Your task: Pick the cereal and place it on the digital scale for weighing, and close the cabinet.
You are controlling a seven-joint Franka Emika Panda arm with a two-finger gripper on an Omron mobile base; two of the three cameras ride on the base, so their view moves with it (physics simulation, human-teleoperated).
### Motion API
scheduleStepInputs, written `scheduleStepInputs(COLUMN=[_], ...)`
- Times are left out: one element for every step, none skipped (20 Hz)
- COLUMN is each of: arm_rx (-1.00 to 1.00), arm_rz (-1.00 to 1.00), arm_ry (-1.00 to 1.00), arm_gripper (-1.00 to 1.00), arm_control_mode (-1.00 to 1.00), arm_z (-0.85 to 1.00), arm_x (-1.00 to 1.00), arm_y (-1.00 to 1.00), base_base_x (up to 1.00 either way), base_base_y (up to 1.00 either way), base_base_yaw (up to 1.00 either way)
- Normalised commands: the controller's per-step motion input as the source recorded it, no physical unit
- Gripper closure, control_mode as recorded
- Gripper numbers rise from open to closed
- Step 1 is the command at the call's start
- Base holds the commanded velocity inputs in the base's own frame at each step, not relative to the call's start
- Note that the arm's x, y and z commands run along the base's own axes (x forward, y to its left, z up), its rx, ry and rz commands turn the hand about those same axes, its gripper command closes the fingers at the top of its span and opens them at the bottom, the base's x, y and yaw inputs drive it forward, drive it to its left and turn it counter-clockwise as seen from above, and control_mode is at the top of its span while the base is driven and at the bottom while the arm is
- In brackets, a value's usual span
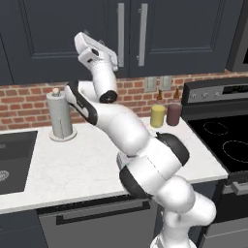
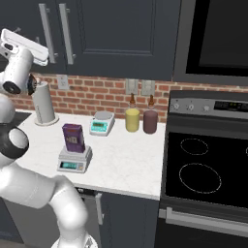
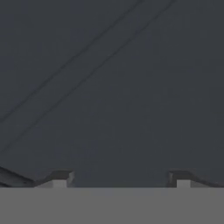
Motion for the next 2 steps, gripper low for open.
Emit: scheduleStepInputs(arm_rx=[0.05, 0.05], arm_rz=[0.0, 0.0], arm_ry=[0.18, 0.19], arm_gripper=[-1.0, -1.0], arm_control_mode=[-1.0, -1.0], arm_z=[0.0, 0.0], arm_x=[1.0, 1.0], arm_y=[-0.11, -0.12], base_base_x=[0.0, 0.0], base_base_y=[0.0, 0.0], base_base_yaw=[0.0, 0.0])
